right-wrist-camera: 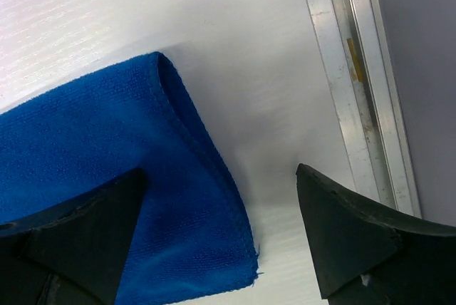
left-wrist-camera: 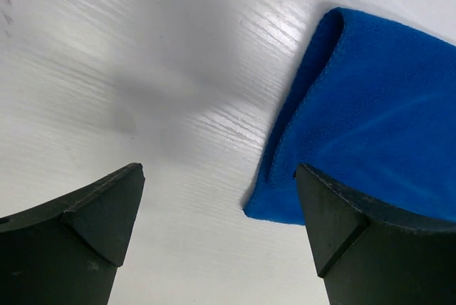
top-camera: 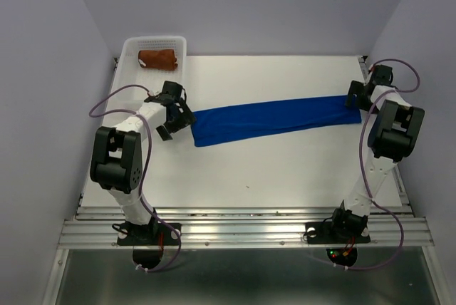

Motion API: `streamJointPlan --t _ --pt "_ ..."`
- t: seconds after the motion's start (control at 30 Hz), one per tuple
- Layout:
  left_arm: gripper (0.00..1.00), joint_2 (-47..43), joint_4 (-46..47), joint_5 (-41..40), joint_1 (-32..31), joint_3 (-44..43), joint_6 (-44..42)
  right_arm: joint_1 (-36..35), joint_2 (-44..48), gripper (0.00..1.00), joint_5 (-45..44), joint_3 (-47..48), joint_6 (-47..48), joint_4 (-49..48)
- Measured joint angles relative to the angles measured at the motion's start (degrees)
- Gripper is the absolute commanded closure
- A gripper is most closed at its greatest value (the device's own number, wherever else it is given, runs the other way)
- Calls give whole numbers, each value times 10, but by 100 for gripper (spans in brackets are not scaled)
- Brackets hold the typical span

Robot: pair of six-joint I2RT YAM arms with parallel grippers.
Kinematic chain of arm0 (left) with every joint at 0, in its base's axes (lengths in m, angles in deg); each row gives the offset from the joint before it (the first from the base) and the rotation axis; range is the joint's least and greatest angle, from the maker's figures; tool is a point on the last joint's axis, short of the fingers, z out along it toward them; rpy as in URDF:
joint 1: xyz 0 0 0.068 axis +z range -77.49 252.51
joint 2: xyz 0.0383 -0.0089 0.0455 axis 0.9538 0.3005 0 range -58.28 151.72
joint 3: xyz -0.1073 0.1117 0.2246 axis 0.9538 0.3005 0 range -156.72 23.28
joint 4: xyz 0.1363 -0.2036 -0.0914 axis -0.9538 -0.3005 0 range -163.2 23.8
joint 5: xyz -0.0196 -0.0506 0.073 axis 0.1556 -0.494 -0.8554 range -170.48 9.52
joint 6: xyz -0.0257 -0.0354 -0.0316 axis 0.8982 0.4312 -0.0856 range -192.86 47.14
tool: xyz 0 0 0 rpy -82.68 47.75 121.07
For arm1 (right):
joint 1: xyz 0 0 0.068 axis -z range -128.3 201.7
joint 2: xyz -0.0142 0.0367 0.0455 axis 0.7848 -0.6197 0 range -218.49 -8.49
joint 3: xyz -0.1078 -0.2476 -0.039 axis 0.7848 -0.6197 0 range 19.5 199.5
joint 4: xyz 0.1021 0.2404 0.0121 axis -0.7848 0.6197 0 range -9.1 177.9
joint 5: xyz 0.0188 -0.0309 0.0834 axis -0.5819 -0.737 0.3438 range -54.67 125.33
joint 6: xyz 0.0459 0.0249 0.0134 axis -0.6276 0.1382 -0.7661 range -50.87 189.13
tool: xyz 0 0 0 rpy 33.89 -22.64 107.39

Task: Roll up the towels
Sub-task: Fold the towel

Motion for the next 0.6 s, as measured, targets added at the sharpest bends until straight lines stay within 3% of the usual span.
streamJointPlan --t 0.07,0.1,0.13,0.23,0.47,0.6 --pt "1 0 7 7 1 2 3 1 -4 37 3 6 0 2" --pt "1 0 12 11 1 2 4 1 -5 42 5 6 -1 1" --pt "1 0 18 14 1 2 5 1 -5 60 11 6 -1 2" --pt "1 0 40 27 0 2 7 0 -5 85 20 6 1 2" --pt "1 23 79 48 -3 2 5 0 5 93 20 -4 19 2" --pt "8 53 91 62 -19 -4 3 0 38 94 -12 -24 45 8"
